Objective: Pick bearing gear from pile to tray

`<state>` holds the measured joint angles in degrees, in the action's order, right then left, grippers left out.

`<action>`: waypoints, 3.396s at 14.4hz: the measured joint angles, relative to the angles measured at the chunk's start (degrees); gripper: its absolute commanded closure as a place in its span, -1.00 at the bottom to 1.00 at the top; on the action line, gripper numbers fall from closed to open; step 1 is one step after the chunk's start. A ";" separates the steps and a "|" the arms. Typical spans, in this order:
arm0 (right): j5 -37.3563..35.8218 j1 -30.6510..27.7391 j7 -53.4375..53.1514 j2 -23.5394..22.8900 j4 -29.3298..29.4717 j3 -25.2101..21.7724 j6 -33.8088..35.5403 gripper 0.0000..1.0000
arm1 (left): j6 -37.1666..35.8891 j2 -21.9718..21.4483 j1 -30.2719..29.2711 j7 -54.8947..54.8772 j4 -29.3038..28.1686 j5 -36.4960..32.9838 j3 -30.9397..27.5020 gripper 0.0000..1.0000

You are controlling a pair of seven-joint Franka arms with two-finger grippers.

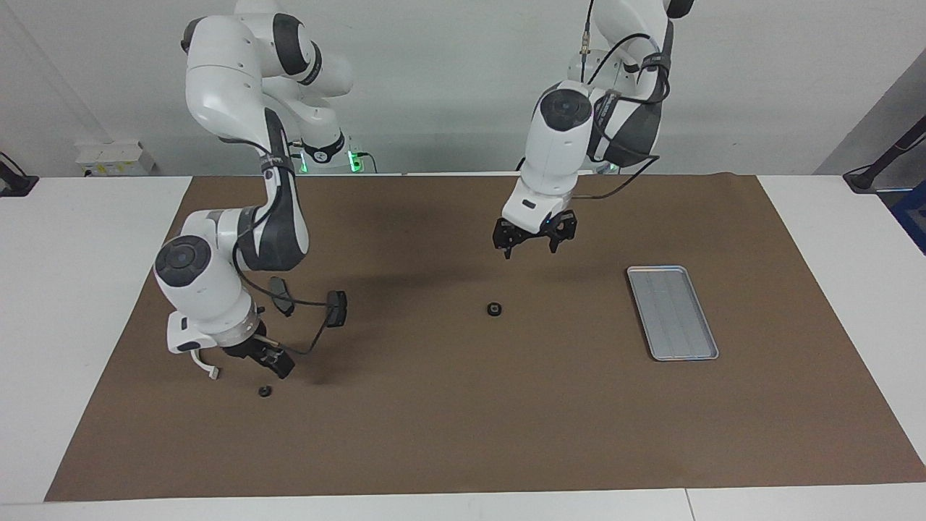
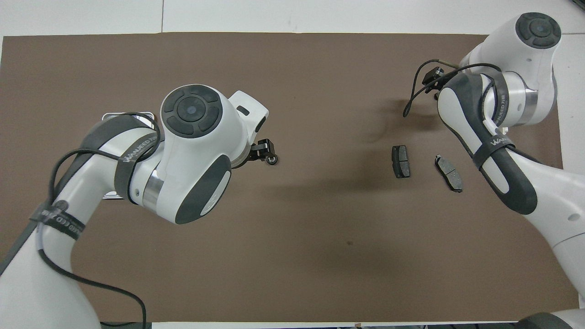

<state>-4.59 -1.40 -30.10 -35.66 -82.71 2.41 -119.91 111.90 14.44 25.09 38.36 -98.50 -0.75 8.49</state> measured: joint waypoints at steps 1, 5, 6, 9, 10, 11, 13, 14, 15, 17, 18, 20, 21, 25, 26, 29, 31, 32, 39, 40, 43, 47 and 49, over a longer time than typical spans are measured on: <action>-0.90 0.01 0.00 -1.22 -0.02 0.00 -1.46 -1.00 | 2.83 2.38 0.42 1.57 0.17 0.00 0.03 -1.00; -2.58 -0.48 0.00 -3.81 -0.02 -0.03 -5.55 -0.97 | 8.41 7.93 2.59 6.28 0.39 0.00 0.14 -1.00; -2.58 -0.54 0.00 -3.99 -0.02 -0.04 -6.12 -0.92 | 9.22 8.13 3.37 7.10 0.28 0.00 0.15 -1.00; -2.59 -0.68 0.00 -4.30 -0.02 -0.04 -7.05 -0.48 | 13.48 8.50 4.70 8.03 -1.39 -0.02 0.13 -1.00; -2.59 -0.71 0.00 -4.34 -0.02 -0.04 -7.09 -0.28 | 14.84 9.05 4.72 8.06 -2.08 -0.11 0.09 -1.00; -2.59 -0.74 0.00 -4.37 -0.02 -0.04 -7.10 -0.13 | 16.18 9.67 4.71 8.06 -2.68 -0.27 -0.10 -1.00; -2.57 -0.87 0.00 -4.39 0.00 -0.01 -7.21 0.23 | 17.77 10.67 4.57 8.06 -3.46 -1.04 -0.54 -1.00; -2.56 -0.89 0.00 -4.38 0.18 0.11 -7.32 0.55 | 18.14 10.87 4.52 8.06 -3.77 -1.40 -0.71 -1.00; -2.55 -0.89 0.00 -4.37 0.31 0.23 -7.34 0.92 | 18.64 10.93 4.52 8.06 -4.10 -1.60 -0.80 -1.00; -2.55 -0.90 0.00 -4.35 0.40 0.29 -7.35 1.00 | 19.24 10.93 4.53 8.06 -4.77 -2.64 -0.82 -1.00; -2.55 -0.90 0.00 -4.36 0.40 0.29 -7.35 1.00 | 19.52 10.94 4.53 8.06 -5.08 -3.21 -0.82 -1.00; -2.55 -0.90 0.00 -4.35 0.40 0.29 -7.34 1.00 | 20.86 10.94 4.53 8.07 -5.91 -3.80 -0.82 -1.00; -2.55 -0.90 0.00 -4.35 0.40 0.29 -7.34 1.00 | 21.33 10.94 4.53 8.07 -6.25 -3.94 -0.82 -1.00; -2.60 -0.91 0.99 -3.89 1.04 0.29 -2.98 1.00 | 23.38 10.94 4.53 8.10 -7.31 -5.76 -0.89 -0.80; -2.63 -0.85 2.06 -3.17 1.39 0.33 -0.81 1.00 | 23.87 10.95 4.53 8.11 -7.63 -6.10 -0.96 -0.60; -2.72 -0.35 7.03 1.66 2.35 0.51 7.08 1.00 | 24.47 10.95 4.51 8.12 -7.95 -6.80 -1.12 1.00; -2.72 0.11 9.27 6.66 2.77 0.87 14.03 1.00 | 24.44 10.68 4.50 8.16 -7.93 -7.05 -1.27 1.00; -2.72 0.83 9.49 9.30 2.82 0.95 17.40 1.00 | 24.40 10.54 4.51 8.16 -7.91 -7.13 -1.36 1.00; -1.26 8.59 2.58 19.65 2.42 1.15 28.25 1.00 | 1.65 10.22 1.09 2.90 11.02 -9.66 -2.73 1.00; -0.36 9.63 -0.65 19.63 2.22 1.18 28.25 1.00 | -2.02 8.84 -1.89 -2.31 12.78 -9.01 -2.82 1.00; 1.59 14.54 -11.71 19.48 1.44 1.36 26.66 1.00 | -10.46 3.17 -14.74 -23.77 13.38 -5.22 -3.32 1.00; 2.95 24.31 -30.16 17.63 -1.20 1.63 17.44 1.00 | -10.54 0.34 -31.90 -47.40 9.56 -2.47 -3.47 1.00; 2.96 29.54 -39.20 15.07 -2.33 1.65 11.65 1.00 | -4.44 -1.35 -35.68 -51.62 2.06 -1.30 -3.42 1.00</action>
<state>-1.63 28.15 -69.30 -20.58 -85.04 4.06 -108.27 107.46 13.09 -10.59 -13.25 -96.43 -2.05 5.07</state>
